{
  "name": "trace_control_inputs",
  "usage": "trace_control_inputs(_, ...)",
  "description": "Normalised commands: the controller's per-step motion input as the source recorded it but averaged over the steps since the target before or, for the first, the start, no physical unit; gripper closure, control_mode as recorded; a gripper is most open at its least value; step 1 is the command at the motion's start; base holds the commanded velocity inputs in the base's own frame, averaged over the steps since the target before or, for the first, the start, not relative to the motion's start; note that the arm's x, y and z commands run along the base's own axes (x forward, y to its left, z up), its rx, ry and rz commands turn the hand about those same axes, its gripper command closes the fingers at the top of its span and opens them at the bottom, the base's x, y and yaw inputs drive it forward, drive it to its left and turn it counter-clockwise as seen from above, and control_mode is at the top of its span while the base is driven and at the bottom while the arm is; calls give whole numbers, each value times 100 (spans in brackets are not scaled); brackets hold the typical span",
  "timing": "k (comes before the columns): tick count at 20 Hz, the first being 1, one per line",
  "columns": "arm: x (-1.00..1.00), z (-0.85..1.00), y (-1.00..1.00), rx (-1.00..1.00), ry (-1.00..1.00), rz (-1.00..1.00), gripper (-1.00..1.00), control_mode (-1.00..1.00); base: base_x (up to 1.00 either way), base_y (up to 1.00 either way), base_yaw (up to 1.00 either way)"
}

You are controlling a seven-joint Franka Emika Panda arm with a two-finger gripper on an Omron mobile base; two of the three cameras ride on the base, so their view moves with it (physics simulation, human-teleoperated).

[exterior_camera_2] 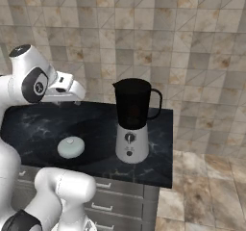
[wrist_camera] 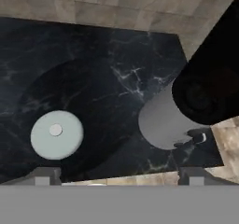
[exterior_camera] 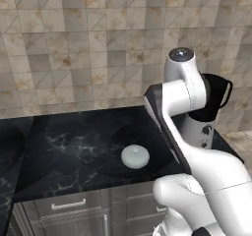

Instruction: Open the blender lid, put the apple in the blender, close the lid, and start the blender.

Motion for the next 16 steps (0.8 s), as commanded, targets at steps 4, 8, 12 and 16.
trace_control_inputs(4, 0, -96, 68, 0, 18, 8, -100, -100, 0, 0, 0)
trace_control_inputs(8, 2, -74, 43, 0, 29, 9, -100, -100, 0, 0, 0)
trace_control_inputs(12, 4, -65, 27, 0, 25, 9, -100, -100, 0, 0, 0)
trace_control_inputs(16, 18, -55, 47, 0, 18, 3, -100, -100, 0, 0, 0)
